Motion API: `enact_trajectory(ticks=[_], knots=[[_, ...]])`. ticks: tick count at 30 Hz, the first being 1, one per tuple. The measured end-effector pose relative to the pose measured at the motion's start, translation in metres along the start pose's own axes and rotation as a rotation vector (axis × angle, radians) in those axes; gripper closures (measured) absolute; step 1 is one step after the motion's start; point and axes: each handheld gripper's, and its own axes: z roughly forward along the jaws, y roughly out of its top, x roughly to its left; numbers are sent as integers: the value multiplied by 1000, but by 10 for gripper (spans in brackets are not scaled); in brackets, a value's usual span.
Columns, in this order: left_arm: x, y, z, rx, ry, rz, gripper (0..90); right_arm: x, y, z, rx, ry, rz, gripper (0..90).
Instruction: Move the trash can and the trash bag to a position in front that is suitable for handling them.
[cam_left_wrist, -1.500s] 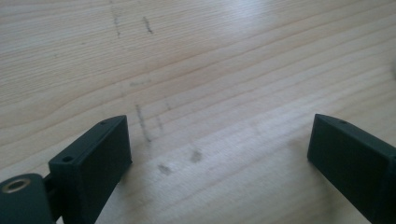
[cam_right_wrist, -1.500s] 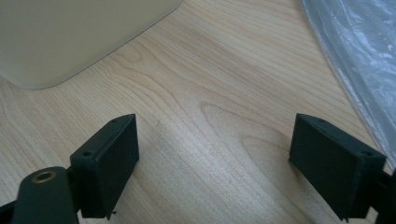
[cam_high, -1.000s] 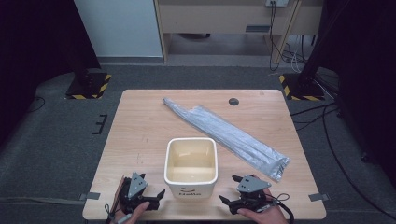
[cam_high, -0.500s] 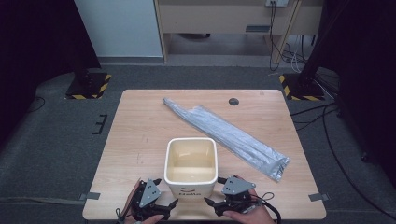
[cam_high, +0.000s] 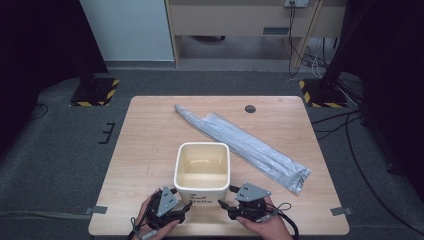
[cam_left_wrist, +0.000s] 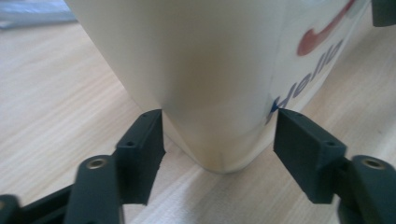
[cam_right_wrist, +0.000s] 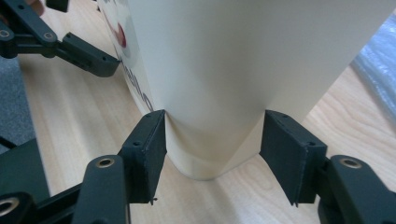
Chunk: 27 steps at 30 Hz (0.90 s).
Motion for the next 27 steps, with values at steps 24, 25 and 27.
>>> enact_trajectory(ticks=[24, 25, 27], knots=[[24, 5, 9, -63, 90, -96, 510, -14, 27, 14, 18, -53, -6, 590], [25, 6, 10, -63, 90, -95, 513, -15, 27, 15, 21, -55, -6, 589], [26, 6, 13, -63, 87, -99, 521, -17, 27, 15, 21, -58, -3, 584]])
